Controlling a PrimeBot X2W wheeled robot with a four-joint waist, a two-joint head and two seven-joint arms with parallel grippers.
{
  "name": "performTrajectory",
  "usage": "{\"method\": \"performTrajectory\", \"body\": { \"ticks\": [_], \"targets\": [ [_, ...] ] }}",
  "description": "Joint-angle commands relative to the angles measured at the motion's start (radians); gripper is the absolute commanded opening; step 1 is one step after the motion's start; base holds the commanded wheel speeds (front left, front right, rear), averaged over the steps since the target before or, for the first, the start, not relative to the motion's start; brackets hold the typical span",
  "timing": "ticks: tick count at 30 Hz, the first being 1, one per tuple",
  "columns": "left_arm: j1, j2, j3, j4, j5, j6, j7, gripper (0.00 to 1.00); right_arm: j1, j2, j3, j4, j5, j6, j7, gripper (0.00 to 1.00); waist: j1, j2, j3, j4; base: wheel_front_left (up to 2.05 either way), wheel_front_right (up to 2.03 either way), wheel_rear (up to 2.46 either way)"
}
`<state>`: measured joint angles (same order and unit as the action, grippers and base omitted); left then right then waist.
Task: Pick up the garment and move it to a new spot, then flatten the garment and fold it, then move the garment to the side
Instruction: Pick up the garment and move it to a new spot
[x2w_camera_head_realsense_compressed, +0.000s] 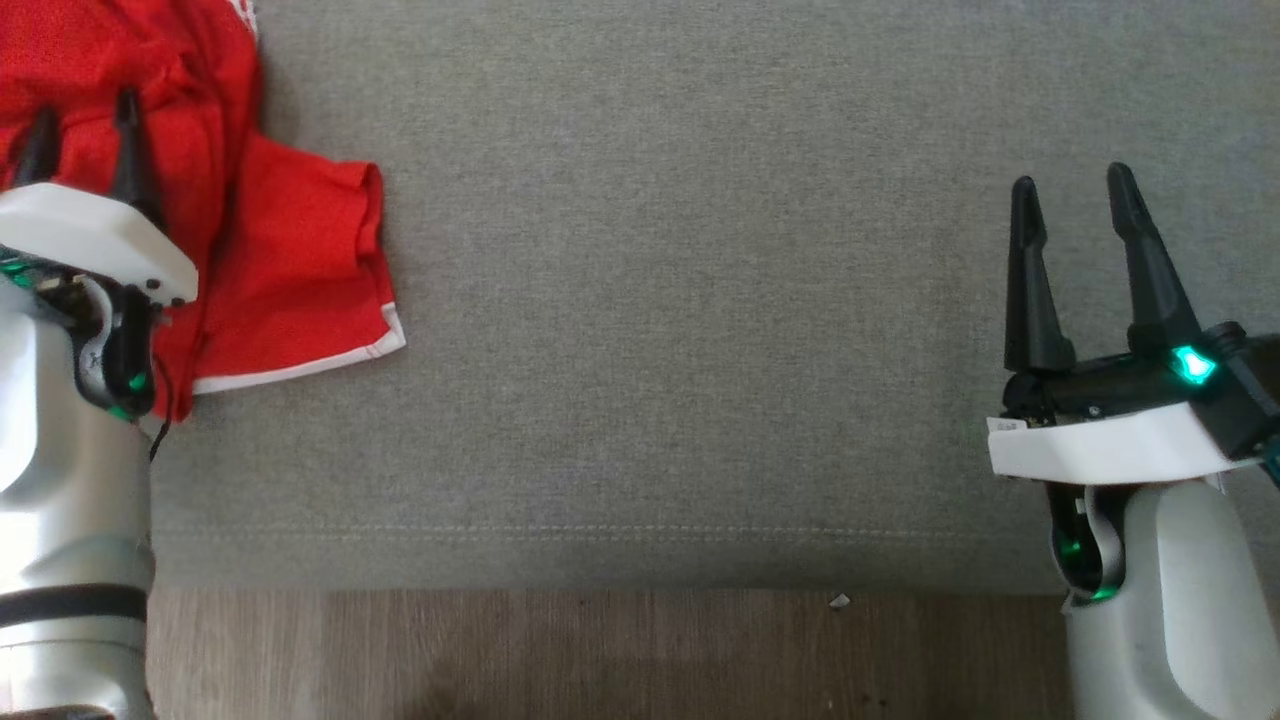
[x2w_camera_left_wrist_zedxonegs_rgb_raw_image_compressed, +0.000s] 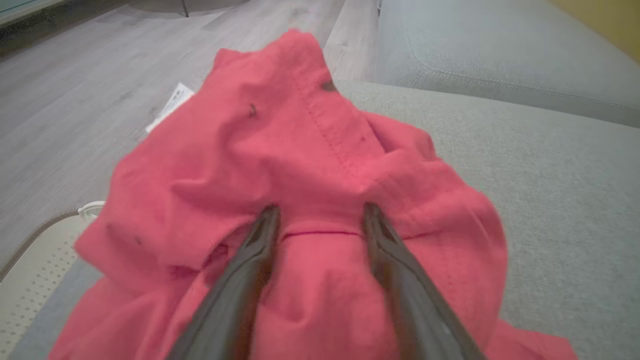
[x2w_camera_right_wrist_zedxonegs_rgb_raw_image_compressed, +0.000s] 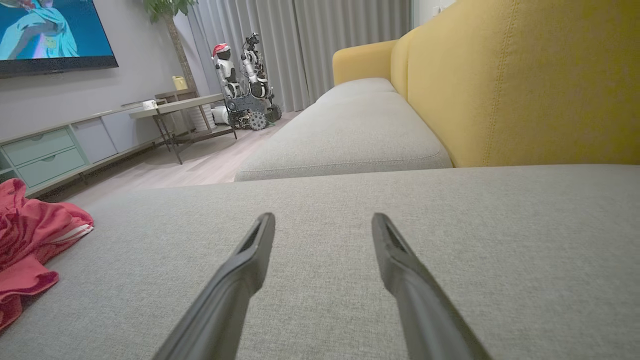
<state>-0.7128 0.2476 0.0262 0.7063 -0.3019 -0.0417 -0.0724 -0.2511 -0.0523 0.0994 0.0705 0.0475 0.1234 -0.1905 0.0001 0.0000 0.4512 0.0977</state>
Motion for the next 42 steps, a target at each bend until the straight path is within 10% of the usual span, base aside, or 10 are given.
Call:
{"method": "performTrajectory", "body": {
  "ticks": [1, 10, 22, 33, 42],
  "targets": [
    [-0.028, 0.059, 0.025, -0.009, 0.004, 0.009, -0.011, 0.00, -0.015, 0.002, 0.025, -0.030, 0.002, 0.007, -0.011, 1.00, -0.0001, 0.0000, -0.002, -0.003, 0.00, 0.00, 0.00],
    [-0.045, 0.063, 0.048, -0.049, -0.012, -0.009, -0.170, 0.00, -0.007, 0.002, 0.027, 0.011, 0.021, 0.007, -0.031, 1.00, -0.0001, 0.0000, -0.071, 0.002, 0.00, 0.00, 0.00],
    [-0.009, 0.030, 0.082, -0.508, -0.072, -0.050, -0.168, 0.00, -0.005, 0.002, 0.064, 0.084, 0.084, 0.007, -0.060, 1.00, -0.0001, 0.0000, -0.205, -0.038, 0.00, 0.00, 0.00],
    [-0.045, -0.048, -0.053, -0.794, -0.110, -0.043, 0.036, 0.00, -0.040, 0.002, 0.087, 0.090, 0.134, 0.007, -0.071, 1.00, -0.0001, 0.0000, -0.212, -0.191, 0.00, 0.00, 0.00],
    [-0.104, -0.121, -0.196, -0.743, -0.074, -0.035, 0.107, 0.00, -0.086, 0.002, 0.121, 0.010, 0.167, 0.007, -0.071, 1.00, -0.0001, 0.0000, -0.155, -0.374, 0.00, 0.00, 0.00]
  ]
}}
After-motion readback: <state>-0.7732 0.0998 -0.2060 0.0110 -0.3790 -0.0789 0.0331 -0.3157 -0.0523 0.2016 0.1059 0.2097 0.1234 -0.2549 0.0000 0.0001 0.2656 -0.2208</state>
